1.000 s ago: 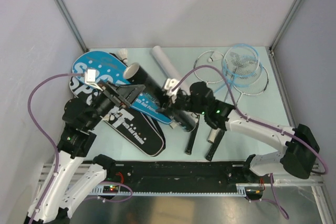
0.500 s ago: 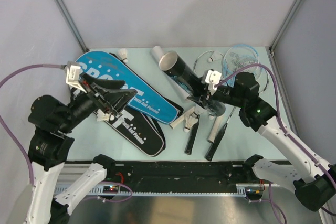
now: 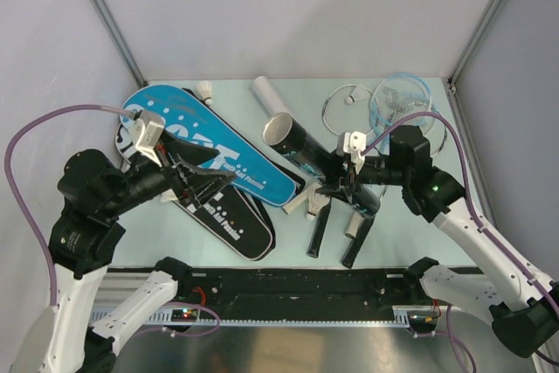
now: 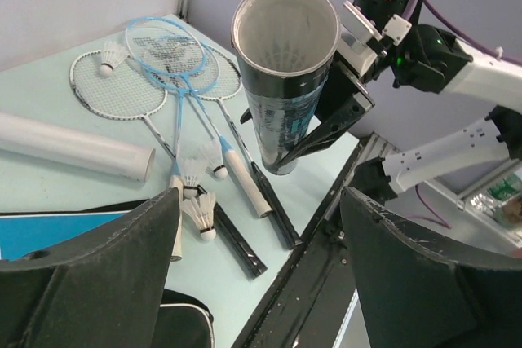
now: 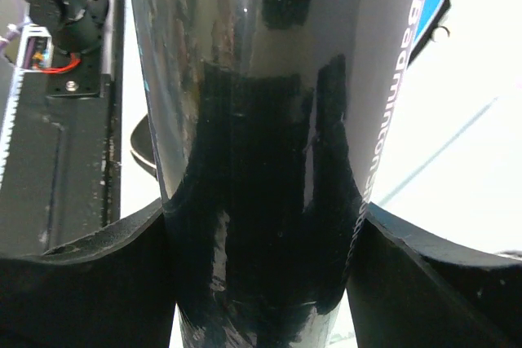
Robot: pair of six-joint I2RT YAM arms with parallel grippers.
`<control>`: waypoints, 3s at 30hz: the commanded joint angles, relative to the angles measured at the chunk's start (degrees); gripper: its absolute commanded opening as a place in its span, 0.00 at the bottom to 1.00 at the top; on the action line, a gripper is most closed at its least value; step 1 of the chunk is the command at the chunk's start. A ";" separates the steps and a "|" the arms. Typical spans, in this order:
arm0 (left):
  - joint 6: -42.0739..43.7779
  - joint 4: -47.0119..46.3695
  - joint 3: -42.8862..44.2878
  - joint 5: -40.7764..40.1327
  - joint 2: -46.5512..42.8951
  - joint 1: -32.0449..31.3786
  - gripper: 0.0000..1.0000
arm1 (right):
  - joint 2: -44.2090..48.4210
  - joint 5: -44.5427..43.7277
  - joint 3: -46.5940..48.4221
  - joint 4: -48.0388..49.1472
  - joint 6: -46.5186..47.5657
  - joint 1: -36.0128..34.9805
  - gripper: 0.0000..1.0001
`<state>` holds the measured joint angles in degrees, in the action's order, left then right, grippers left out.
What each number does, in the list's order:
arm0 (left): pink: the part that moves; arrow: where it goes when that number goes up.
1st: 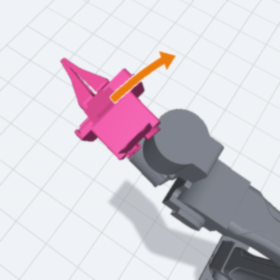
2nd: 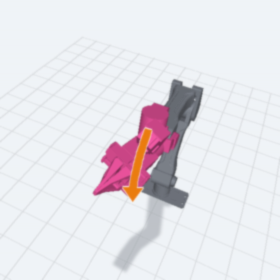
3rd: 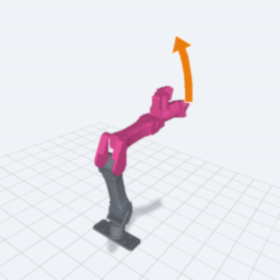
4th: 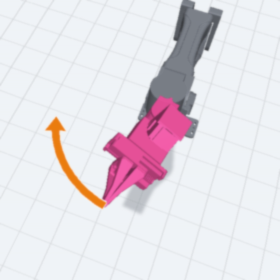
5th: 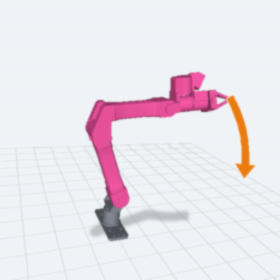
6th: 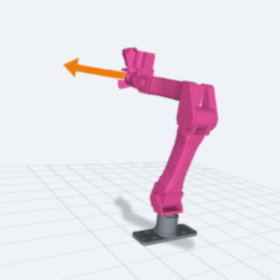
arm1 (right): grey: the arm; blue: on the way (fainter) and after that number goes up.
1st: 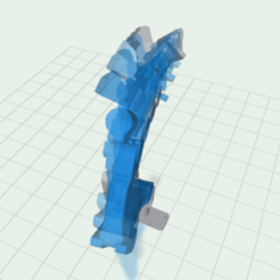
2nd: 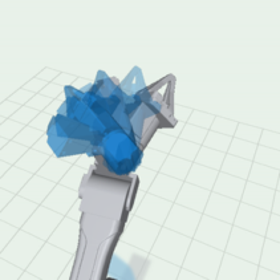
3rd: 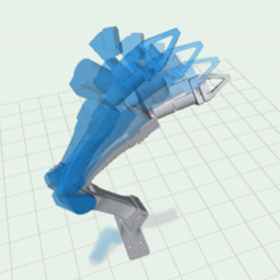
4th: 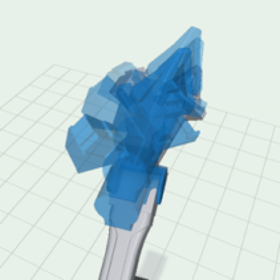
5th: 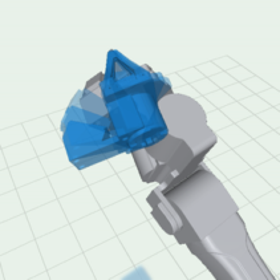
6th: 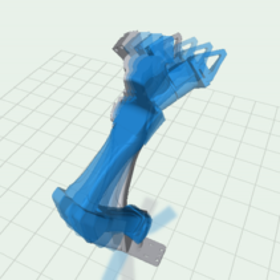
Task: Pack up the badminton gear
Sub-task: Open the shuttle tube at the center of the board.
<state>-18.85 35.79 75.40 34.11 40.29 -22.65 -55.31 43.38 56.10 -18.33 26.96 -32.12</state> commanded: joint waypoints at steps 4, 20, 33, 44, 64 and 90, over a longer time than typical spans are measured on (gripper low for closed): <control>6.53 0.15 1.27 9.91 0.25 -0.20 0.80 | 0.72 6.78 1.36 1.27 -3.17 -1.40 0.39; 23.76 0.15 8.73 16.95 7.47 -3.77 0.76 | -3.33 5.99 2.84 -2.03 -3.19 -6.82 0.39; 21.67 0.92 4.52 15.45 11.55 -6.52 0.55 | -5.90 3.98 3.97 -3.34 -1.65 -8.42 0.37; 17.36 1.16 -1.67 20.59 10.56 -6.70 0.31 | -8.44 4.89 5.02 -5.68 0.07 -8.61 0.37; 11.55 7.65 -3.45 12.01 11.57 -0.02 0.00 | -11.93 2.41 8.55 -13.74 4.29 -8.27 0.34; 3.96 7.75 7.10 15.59 11.78 14.44 0.00 | -13.30 6.81 7.82 -18.40 7.70 -3.98 0.28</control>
<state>-13.74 44.71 81.60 51.83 52.12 -8.91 -69.17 48.45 62.24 -38.33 34.76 -36.38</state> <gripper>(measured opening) 0.003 0.705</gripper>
